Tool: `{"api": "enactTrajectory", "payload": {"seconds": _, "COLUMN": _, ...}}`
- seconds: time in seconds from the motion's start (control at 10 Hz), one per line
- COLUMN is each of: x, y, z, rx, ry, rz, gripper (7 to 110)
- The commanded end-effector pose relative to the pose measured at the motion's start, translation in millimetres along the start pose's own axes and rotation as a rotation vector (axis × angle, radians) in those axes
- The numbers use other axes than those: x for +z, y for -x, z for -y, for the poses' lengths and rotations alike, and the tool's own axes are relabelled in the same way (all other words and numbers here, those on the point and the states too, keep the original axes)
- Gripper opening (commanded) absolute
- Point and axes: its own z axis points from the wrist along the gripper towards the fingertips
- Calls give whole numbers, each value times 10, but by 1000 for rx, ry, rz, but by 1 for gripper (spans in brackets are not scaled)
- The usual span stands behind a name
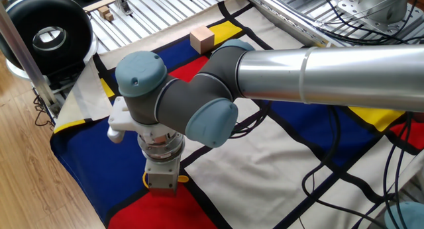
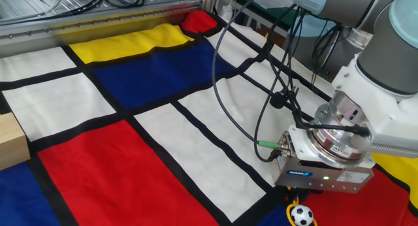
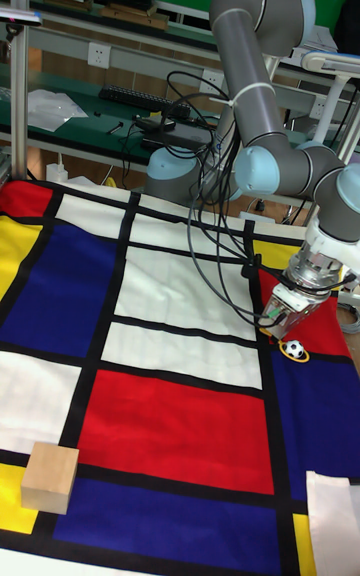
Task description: Remove the bubble ring from the ball
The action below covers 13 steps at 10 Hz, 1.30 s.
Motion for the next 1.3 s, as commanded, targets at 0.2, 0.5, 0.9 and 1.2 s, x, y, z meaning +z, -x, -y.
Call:
{"api": "enactTrajectory", "payload": {"seconds": 0.2, "x": -64, "y": 7, "z": 34, "rx": 1, "ry": 13, "rz": 6, "gripper": 7}}
{"api": "enactTrajectory", "payload": {"seconds": 0.5, "x": -94, "y": -6, "z": 25, "rx": -4, "ry": 24, "rz": 2, "gripper": 7}}
{"api": "enactTrajectory", "payload": {"seconds": 0.9, "x": -277, "y": -3, "z": 28, "rx": -10, "ry": 46, "rz": -8, "gripper": 7}}
{"api": "enactTrajectory", "payload": {"seconds": 1.2, "x": -428, "y": -9, "z": 52, "rx": -9, "ry": 58, "rz": -13, "gripper": 7}}
